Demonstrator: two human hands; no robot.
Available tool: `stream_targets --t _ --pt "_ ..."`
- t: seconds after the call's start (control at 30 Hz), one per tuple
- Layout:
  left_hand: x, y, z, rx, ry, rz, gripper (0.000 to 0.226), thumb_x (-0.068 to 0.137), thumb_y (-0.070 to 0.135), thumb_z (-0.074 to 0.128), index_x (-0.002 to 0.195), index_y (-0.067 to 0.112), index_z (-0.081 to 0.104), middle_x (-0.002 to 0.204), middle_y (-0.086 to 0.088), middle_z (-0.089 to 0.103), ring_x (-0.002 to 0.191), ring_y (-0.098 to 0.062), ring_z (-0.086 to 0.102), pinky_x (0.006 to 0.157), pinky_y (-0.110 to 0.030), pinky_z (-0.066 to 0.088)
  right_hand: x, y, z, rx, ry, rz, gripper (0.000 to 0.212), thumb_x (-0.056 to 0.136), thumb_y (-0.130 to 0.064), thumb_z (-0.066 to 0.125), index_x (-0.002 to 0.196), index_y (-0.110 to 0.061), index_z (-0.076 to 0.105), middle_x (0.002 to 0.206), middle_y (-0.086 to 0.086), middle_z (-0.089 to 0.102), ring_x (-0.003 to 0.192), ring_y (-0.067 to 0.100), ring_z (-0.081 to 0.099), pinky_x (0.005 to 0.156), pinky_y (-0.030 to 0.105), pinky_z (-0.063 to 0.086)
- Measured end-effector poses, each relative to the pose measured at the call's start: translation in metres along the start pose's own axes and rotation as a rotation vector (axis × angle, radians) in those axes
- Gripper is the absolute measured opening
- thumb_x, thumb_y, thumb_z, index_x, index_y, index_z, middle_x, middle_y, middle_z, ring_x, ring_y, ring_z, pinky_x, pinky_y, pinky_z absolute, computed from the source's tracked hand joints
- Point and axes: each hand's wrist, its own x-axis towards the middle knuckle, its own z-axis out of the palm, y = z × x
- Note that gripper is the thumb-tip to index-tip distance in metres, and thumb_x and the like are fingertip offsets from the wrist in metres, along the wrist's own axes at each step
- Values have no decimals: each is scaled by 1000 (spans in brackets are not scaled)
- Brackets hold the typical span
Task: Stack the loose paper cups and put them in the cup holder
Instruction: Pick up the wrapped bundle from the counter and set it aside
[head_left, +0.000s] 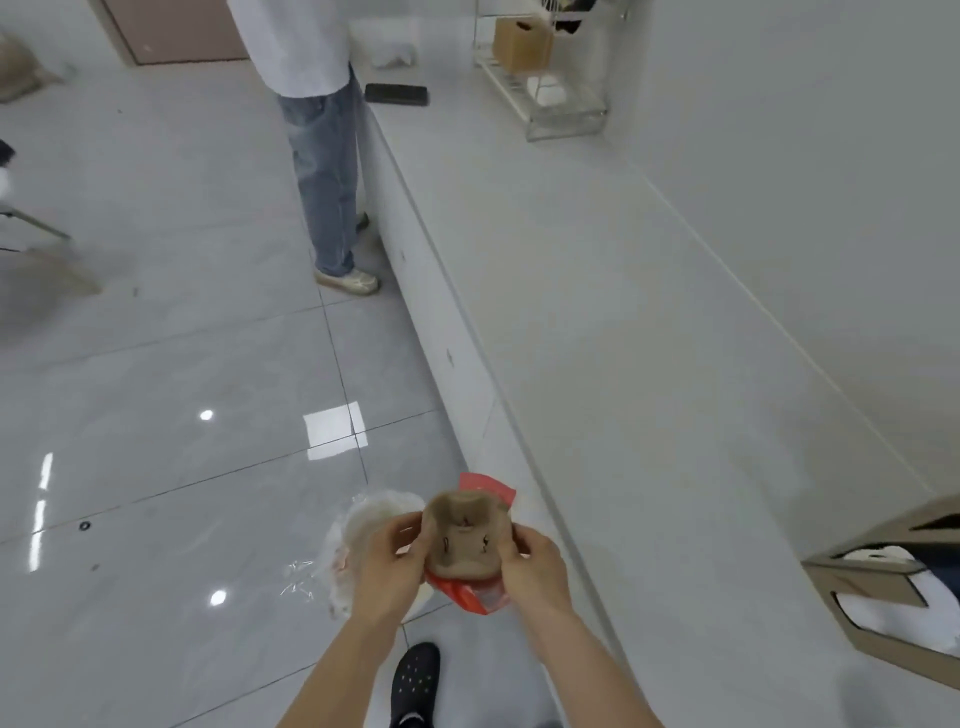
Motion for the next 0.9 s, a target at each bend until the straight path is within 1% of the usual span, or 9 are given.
stream_targets --t 0.1,0.2,0.3,0.37,0.43,0.57,0.7,0.8,0.9 --pt "15 -11 -29 -10 61 -56 11 94 41 67 101 34 70 105 7 75 96 -14 73 85 -40 63 6 -9 41 -78 -36 -5 30 103 -48 47 92 -30 67 93 -9 72 85 2 66 66 18 50" --pt "32 -19 -47 -2 107 -102 17 96 42 64 110 33 62 118 1 70 104 -20 69 94 -45 57 14 -15 71 -115 -76 18 33 104 -47 46 104 -21 67 102 -1 73 91 11 68 69 20 51" --pt "49 -27 -61 149 139 -127 46 98 49 56 139 30 47 126 3 61 112 -23 62 91 -36 48 24 -17 89 -162 -144 66 41 101 -49 49 119 -14 58 126 3 64 113 20 62 97 34 53" --pt "60 -33 -69 332 177 -157 62 99 48 52 153 22 34 139 -5 55 127 -32 55 99 -43 46 28 -18 92 -204 -151 89 61 100 -48 52 149 -13 45 152 8 51 137 26 51 115 44 44" --pt "67 -34 -76 475 202 -139 69 99 45 53 156 16 30 153 -13 46 138 -36 45 110 -50 39 25 -20 89 -254 -129 49 76 100 -53 51 161 -16 27 166 8 33 151 27 35 123 45 34" --pt "72 -15 -73 804 172 100 77 95 51 53 159 17 25 164 -15 29 151 -34 27 122 -52 22 21 -26 72 -479 -89 -121 85 96 -70 39 164 -27 10 174 3 8 160 23 7 127 42 16" --pt "76 21 -54 1007 160 379 83 92 70 37 162 32 14 172 -5 6 158 -27 -1 127 -50 -3 21 -42 46 -839 90 -442 87 94 -75 26 164 -27 11 174 8 3 161 26 -1 130 46 7" --pt "77 51 -35 1126 147 598 86 90 78 25 162 35 10 172 -3 0 158 -26 -10 126 -52 -7 20 -58 21 -999 239 -586 89 93 -77 16 164 -25 15 173 12 3 160 32 -3 129 55 4" --pt "75 78 -11 1167 114 775 87 88 81 22 162 35 12 172 -3 1 157 -27 -10 126 -54 -6 15 -69 -10 -1021 355 -593 89 93 -78 16 163 -23 20 173 14 6 160 34 -1 128 60 7"
